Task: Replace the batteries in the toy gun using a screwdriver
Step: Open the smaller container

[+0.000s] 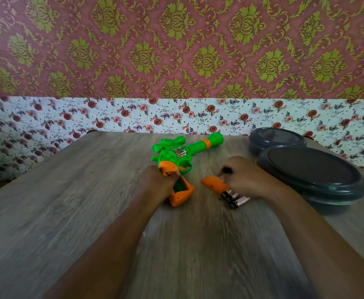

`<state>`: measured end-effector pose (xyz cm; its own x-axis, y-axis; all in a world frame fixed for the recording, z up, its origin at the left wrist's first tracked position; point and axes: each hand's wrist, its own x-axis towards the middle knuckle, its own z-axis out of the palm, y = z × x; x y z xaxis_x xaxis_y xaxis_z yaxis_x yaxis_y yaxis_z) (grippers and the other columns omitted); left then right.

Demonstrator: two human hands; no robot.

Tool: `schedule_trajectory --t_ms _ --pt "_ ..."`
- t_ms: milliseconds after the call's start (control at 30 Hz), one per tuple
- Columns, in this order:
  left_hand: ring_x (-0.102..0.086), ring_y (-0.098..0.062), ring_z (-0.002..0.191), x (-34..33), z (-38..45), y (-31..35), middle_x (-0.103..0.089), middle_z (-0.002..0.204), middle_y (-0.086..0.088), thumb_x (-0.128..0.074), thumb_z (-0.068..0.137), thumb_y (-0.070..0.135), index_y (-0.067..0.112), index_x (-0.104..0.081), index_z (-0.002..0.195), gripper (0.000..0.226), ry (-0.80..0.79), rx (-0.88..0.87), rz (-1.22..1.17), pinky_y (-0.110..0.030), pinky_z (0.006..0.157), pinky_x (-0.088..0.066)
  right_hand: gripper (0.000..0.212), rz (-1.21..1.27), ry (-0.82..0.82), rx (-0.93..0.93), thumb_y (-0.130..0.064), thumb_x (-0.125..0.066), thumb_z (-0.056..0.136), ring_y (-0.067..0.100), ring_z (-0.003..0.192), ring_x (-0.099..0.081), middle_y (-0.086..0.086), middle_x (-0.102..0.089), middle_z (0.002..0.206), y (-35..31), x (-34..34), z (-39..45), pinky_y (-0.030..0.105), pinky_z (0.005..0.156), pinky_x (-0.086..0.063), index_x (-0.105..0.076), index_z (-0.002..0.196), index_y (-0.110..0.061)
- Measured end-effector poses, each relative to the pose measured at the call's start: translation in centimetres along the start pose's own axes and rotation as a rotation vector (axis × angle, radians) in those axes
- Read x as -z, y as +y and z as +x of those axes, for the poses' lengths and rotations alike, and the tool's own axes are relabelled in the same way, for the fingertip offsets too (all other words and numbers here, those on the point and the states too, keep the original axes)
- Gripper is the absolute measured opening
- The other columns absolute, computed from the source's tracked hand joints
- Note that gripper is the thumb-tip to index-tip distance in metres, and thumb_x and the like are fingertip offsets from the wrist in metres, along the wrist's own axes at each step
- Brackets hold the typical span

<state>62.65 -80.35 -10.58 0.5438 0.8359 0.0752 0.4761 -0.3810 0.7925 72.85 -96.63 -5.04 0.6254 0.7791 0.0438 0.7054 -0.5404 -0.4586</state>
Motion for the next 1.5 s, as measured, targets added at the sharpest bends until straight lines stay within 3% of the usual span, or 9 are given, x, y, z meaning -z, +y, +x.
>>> schedule_trajectory --t_ms 100,233,533,667,900,1033,1133,1267,1500 --pt "-0.055 -0.029 0.074 0.9 -0.1 -0.1 -0.047 0.062 -0.004 -0.061 0.086 0.031 0.007 -0.058 0.077 0.025 0.055 -0.016 0.099 -0.027 0.046 -0.027 0.023 -0.026 -0.078 0.183 -0.008 -0.054 0.087 0.02 0.096 -0.061 0.006 -0.067 0.107 -2.3 -2.3 -0.8 0.025 0.075 -0.048 -0.069 0.104 -0.015" --pt "-0.061 -0.037 0.095 1.4 -0.1 -0.1 -0.063 0.094 -0.022 -0.06 0.086 0.027 -0.001 -0.064 0.095 0.029 0.052 0.002 0.131 -0.029 0.063 -0.035 0.02 -0.173 -0.01 0.339 -0.011 -0.06 0.083 0.027 0.099 -0.058 0.012 -0.067 0.102 -3.6 -4.1 -1.2 0.031 0.077 -0.045 -0.068 0.101 -0.013" --pt "-0.056 -0.033 0.082 1.2 -0.2 -0.7 -0.062 0.096 -0.023 -0.057 0.085 0.027 0.004 -0.059 0.083 0.023 0.07 -0.036 0.16 -0.03 0.063 -0.034 0.016 -0.232 -0.067 0.381 -0.016 -0.067 0.078 0.022 0.099 -0.057 0.006 -0.066 0.1 -3.4 -4.1 -1.7 0.021 0.059 -0.026 -0.067 0.094 -0.015" --pt "-0.058 -0.037 0.094 1.1 0.1 -0.9 -0.057 0.108 -0.021 -0.056 0.082 0.033 0.004 -0.057 0.107 0.039 0.081 -0.025 0.146 -0.033 0.067 -0.038 0.012 -0.213 -0.089 0.397 -0.015 -0.068 0.077 0.024 0.097 -0.058 0.008 -0.066 0.097 -3.2 -4.3 -1.4 0.028 0.072 -0.041 -0.066 0.089 -0.015" --pt "-0.046 -0.039 0.119 1.6 -0.9 0.5 -0.041 0.133 -0.022 -0.052 0.089 0.025 0.005 -0.04 0.134 0.051 0.083 0.008 0.084 -0.037 0.088 -0.039 0.011 -0.141 -0.039 0.382 -0.022 -0.068 0.079 0.02 0.09 -0.059 0.007 -0.067 0.093 -3.3 -3.7 -1.4 0.025 0.066 -0.039 -0.068 0.087 -0.015" --pt "-0.048 -0.037 0.118 1.9 -1.3 1.1 -0.04 0.135 -0.018 -0.055 0.089 0.021 0.007 -0.038 0.137 0.053 0.188 -0.107 0.102 -0.037 0.085 -0.04 0.011 -0.145 0.232 0.305 -0.028 -0.06 0.087 0.015 0.092 -0.055 0.0 -0.061 0.095 -2.4 -1.5 -1.5 0.031 0.075 -0.046 -0.063 0.089 -0.018" --pt "-0.051 -0.034 0.115 1.7 -1.7 1.5 -0.045 0.133 -0.014 -0.057 0.087 0.016 0.011 -0.043 0.134 0.05 0.254 -0.261 0.091 -0.039 0.087 -0.043 0.02 -0.414 0.383 0.163 -0.02 -0.054 0.088 0.021 0.107 -0.048 0.004 -0.057 0.109 -0.1 0.0 -1.2 0.034 0.087 -0.044 -0.059 0.106 -0.013" --pt "-0.057 -0.032 0.105 0.6 -2.4 2.1 -0.051 0.126 -0.012 -0.06 0.084 0.011 0.01 -0.051 0.128 0.045 0.244 -0.481 0.095 -0.041 0.085 -0.048 0.026 -0.586 0.34 -0.097 -0.013 -0.054 0.085 0.027 0.114 -0.047 0.009 -0.055 0.117 3.3 1.7 -2.0 0.037 0.094 -0.04 -0.056 0.111 -0.009" --pt "-0.054 -0.028 0.114 -1.8 -2.5 4.2 -0.053 0.126 -0.011 -0.059 0.088 0.013 0.007 -0.053 0.126 0.04 0.072 -0.617 0.177 -0.03 0.09 -0.04 0.036 -0.538 0.309 -0.264 -0.004 -0.052 0.081 0.029 0.106 -0.052 0.012 -0.057 0.112 7.1 4.1 -3.7 0.038 0.083 -0.046 -0.052 0.116 -0.008"
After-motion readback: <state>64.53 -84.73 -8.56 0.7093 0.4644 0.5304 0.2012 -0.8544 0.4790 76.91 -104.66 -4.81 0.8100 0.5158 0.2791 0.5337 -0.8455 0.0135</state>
